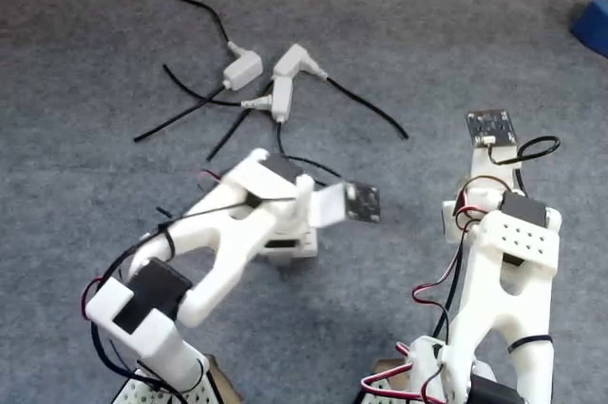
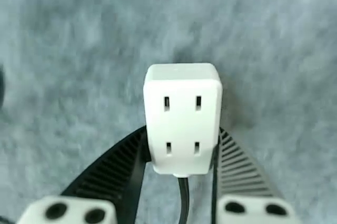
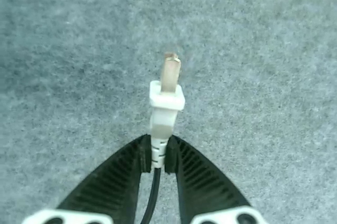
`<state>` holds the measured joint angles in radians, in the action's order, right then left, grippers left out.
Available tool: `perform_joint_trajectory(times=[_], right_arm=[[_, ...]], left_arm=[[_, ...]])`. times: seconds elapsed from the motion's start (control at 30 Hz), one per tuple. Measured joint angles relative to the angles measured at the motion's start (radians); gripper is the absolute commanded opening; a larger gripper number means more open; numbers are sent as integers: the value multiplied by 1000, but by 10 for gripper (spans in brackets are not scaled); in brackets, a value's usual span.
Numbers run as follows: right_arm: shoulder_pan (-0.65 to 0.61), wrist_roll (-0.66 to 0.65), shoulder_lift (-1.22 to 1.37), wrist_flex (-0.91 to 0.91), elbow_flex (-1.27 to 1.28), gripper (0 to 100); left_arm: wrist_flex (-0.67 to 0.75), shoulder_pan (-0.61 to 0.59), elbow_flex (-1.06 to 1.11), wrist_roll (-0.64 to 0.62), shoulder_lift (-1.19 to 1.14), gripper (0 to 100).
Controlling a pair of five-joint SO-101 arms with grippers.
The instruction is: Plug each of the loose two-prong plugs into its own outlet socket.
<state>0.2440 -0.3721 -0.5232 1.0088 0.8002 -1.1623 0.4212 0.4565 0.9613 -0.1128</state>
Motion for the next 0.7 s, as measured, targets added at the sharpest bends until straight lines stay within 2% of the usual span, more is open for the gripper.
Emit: perform_joint_trajectory(times=[0.17, 0.43, 0.7], right_arm=[[-20, 0, 0, 0, 0, 8], [-144, 0, 0, 81, 5, 8], [-209, 0, 0, 89, 5, 8]], left_arm=[[-34, -61, 0, 41, 0, 73], [-38, -166, 25, 124, 0, 73], [-38, -272, 28, 186, 0, 78]])
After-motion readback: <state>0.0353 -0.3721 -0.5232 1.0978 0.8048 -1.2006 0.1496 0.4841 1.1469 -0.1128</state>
